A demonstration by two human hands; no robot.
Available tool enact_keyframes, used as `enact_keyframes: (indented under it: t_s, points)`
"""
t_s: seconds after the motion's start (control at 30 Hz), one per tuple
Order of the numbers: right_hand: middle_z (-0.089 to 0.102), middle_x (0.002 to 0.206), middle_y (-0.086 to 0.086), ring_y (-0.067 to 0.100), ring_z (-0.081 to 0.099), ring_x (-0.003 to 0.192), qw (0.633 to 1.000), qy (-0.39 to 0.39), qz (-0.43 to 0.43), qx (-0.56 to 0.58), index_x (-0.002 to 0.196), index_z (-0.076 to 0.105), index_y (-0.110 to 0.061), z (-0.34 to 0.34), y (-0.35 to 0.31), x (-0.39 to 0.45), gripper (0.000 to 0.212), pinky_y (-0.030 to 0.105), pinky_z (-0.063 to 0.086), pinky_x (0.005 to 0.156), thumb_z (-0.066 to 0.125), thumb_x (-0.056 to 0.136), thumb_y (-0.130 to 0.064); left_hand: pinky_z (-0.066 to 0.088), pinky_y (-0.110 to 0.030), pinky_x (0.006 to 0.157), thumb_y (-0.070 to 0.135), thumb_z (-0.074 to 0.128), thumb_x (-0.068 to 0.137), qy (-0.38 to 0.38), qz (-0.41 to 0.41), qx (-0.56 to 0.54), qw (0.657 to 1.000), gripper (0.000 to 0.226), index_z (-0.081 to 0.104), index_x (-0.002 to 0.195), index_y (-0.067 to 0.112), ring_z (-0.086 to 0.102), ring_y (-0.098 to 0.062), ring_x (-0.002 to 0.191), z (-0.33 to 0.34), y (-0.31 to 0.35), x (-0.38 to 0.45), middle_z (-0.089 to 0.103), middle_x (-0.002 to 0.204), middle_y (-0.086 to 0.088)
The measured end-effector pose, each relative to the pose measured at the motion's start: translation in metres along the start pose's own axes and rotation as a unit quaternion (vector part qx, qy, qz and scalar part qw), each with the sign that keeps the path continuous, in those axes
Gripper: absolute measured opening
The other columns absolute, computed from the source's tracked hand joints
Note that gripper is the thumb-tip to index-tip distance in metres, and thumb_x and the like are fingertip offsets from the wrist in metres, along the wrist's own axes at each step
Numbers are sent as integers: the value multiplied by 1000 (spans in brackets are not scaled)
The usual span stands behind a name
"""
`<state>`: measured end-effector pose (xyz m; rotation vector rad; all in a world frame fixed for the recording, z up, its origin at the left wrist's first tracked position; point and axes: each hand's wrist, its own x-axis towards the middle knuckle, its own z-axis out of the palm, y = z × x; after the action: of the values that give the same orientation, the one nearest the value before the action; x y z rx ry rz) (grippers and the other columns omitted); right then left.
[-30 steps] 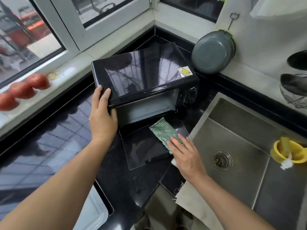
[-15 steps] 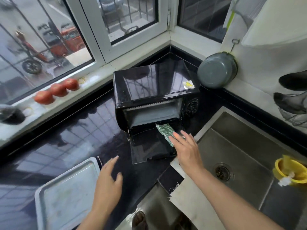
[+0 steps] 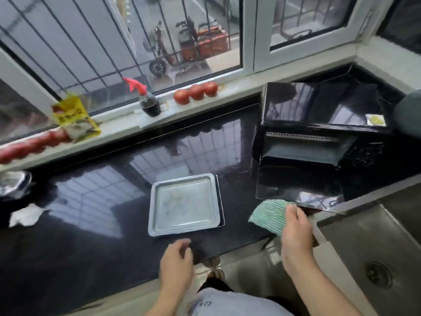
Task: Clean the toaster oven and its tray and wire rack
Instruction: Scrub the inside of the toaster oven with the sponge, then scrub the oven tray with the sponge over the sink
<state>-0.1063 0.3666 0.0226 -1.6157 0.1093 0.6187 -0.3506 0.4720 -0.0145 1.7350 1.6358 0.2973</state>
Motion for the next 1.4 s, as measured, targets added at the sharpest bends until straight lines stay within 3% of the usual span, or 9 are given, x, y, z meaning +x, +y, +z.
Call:
enact_keyframes:
  t_s: [0.13, 0.27, 0.47, 0.67, 0.9, 1.03, 1.13, 1.3, 1.4]
  points:
    - [73, 102, 3, 23, 70, 99, 996, 0, 48, 73, 97, 66, -24, 24, -12, 4, 27, 43, 56, 91, 42, 107, -33, 45, -37, 86, 21, 59, 100, 78, -37, 40, 995, 25, 69, 122, 15, 64, -30, 109, -62, -27, 85, 68, 113, -4]
    - [73, 106, 5, 23, 70, 102, 994, 34, 50, 92, 100, 66, -24, 58, -10, 2, 27, 46, 55, 94, 42, 107, -35, 45, -38, 90, 31, 61, 99, -5, -63, 74, 995, 44, 58, 137, 9, 60, -33, 118, -73, -46, 165, 66, 127, -11]
    - [76, 95, -2, 20, 73, 94, 989, 96, 50, 98, 94, 67, -27, 80, 2, -9, 27, 38, 60, 80, 44, 106, -35, 38, -32, 56, 35, 64, 95, -67, -90, 94, 989, 19, 56, 89, 19, 59, -15, 70, -61, -54, 203, 69, 89, -1]
    - [77, 101, -1, 18, 74, 95, 976, 138, 60, 158, 106, 65, -24, 59, -1, -15, 22, 38, 60, 79, 45, 106, -33, 38, -38, 58, 11, 64, 90, -89, 4, -106, 990, 24, 47, 73, 15, 46, -21, 64, -80, -39, 200, 50, 67, 2]
    - [73, 115, 4, 19, 72, 105, 964, 170, 29, 205, 129, 59, -15, 7, -27, -49, 33, 42, 56, 93, 47, 105, -36, 50, -39, 67, 31, 66, 78, -210, 126, -266, 933, 12, 62, 84, 22, 58, -21, 73, -99, 33, 165, 64, 82, -17]
    - [67, 87, -16, 0, 64, 77, 940, 284, -177, -63, 95, 62, -34, -33, -68, -93, 26, 14, 51, 61, 41, 103, -47, 60, -40, 70, 35, 76, 82, -355, 117, -345, 861, 23, 65, 99, 25, 73, -27, 88, -45, 101, 112, 76, 100, -11]
    - [64, 90, -19, -4, 59, 86, 890, 350, -255, -140, 102, 62, -37, -58, -79, -105, 19, 1, 43, 69, 43, 103, -42, 62, -40, 78, 35, 65, 99, -445, 78, -383, 806, 26, 67, 124, 33, 75, -27, 107, 14, 147, 48, 75, 122, -6]
    - [42, 153, -5, 11, 25, 146, 897, 97, -195, -384, 135, 56, -20, -102, -53, -77, 37, 25, 16, 122, 43, 105, -36, 58, -44, 98, 31, 44, 111, -576, 52, -366, 730, 36, 64, 140, 23, 66, -30, 126, 99, 200, -68, 66, 140, -13]
    - [14, 166, -10, 5, -4, 152, 855, 0, -221, -470, 152, 40, -25, -165, -41, -76, 52, 14, -14, 116, 42, 104, -43, 60, -40, 95, 27, 40, 112, -602, 30, -373, 705, 39, 62, 142, 15, 65, -32, 124, 131, 222, -111, 64, 141, -20]
